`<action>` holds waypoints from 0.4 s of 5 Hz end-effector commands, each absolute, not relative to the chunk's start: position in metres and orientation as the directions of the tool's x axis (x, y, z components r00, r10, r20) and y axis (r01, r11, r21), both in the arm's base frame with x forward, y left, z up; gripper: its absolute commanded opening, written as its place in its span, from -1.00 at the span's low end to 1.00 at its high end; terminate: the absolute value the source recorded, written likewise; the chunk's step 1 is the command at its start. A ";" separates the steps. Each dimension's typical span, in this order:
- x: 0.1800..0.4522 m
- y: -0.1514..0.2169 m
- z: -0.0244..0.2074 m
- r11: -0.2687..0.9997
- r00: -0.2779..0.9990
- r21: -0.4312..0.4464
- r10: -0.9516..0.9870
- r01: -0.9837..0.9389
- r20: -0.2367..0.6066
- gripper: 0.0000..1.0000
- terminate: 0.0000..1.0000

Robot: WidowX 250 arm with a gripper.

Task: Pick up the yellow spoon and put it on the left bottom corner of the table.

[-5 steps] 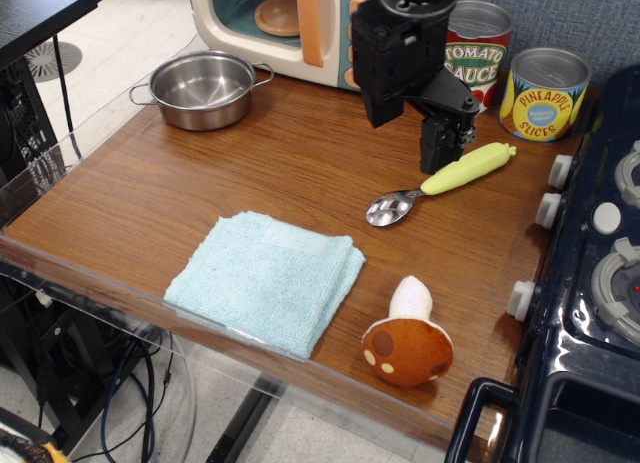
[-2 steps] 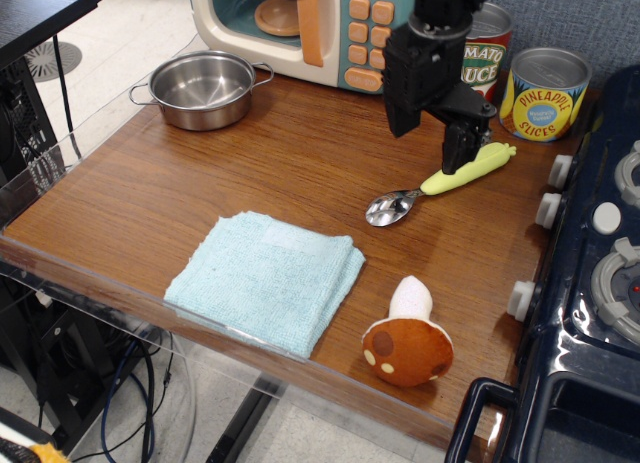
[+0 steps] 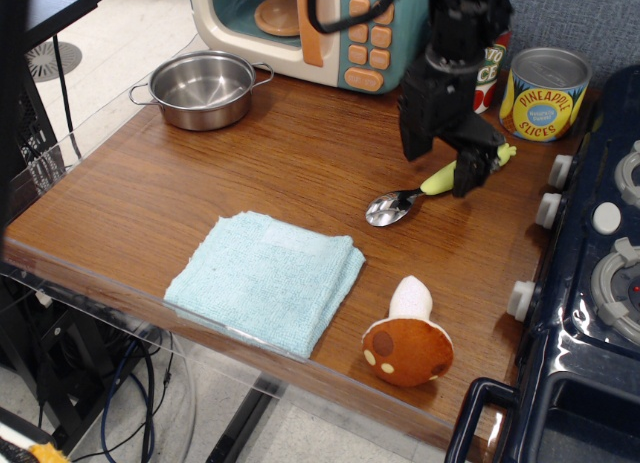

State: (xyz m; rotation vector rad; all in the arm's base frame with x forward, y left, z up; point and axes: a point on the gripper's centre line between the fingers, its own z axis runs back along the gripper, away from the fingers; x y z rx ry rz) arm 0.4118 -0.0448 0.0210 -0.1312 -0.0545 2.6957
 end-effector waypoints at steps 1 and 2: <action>0.433 -0.053 0.031 -0.880 -0.874 -0.087 0.475 -0.467 -0.101 -1.00 -1.00; 0.433 -0.053 0.034 -0.886 -0.880 -0.089 0.462 -0.454 -0.110 -1.00 -1.00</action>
